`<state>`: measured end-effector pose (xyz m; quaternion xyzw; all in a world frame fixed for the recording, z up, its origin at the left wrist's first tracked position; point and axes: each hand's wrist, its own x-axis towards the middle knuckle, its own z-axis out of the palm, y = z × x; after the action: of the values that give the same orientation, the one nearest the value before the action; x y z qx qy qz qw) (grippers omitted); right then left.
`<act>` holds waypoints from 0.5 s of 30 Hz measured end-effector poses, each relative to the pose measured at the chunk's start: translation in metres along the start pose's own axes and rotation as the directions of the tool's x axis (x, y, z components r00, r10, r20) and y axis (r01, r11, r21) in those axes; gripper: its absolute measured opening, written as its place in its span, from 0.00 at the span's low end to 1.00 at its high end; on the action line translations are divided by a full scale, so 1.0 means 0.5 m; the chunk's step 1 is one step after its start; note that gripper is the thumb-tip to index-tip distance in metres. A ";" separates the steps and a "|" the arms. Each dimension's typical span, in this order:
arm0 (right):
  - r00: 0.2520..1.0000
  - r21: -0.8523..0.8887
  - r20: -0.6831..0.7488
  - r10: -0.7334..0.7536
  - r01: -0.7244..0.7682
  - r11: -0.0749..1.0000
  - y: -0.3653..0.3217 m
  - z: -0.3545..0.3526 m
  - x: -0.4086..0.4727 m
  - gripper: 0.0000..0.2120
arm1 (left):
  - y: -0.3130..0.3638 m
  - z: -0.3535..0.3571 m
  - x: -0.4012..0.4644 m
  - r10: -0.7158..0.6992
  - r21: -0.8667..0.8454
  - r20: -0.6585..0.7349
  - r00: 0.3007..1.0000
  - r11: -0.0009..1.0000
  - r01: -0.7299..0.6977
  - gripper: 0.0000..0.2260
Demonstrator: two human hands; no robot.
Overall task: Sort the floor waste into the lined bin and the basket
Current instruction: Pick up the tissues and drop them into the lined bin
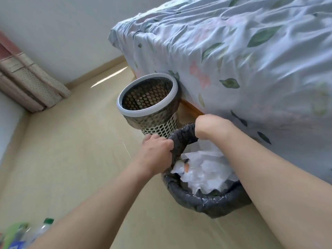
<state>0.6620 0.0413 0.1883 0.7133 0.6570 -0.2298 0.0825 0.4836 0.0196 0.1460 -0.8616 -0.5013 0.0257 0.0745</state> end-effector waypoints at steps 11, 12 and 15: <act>0.805 0.042 0.043 -0.591 0.590 0.807 -0.533 0.211 -0.047 0.05 | -0.323 0.007 -0.376 -0.552 -0.021 0.230 0.801 0.820 0.571 0.16; 0.776 0.028 0.101 -0.623 0.624 0.781 -0.589 0.256 -0.059 0.04 | -0.348 0.025 -0.435 -0.586 -0.026 0.281 0.760 0.787 0.616 0.16; 0.702 0.012 0.240 -0.671 0.689 0.725 -0.697 0.382 -0.091 0.05 | -0.391 0.085 -0.587 -0.652 -0.064 0.424 0.628 0.671 0.739 0.16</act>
<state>0.2790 -0.0370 0.1041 0.3856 0.8681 -0.2979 0.0946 0.1648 -0.1355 0.1253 -0.5799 -0.8004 0.0964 -0.1173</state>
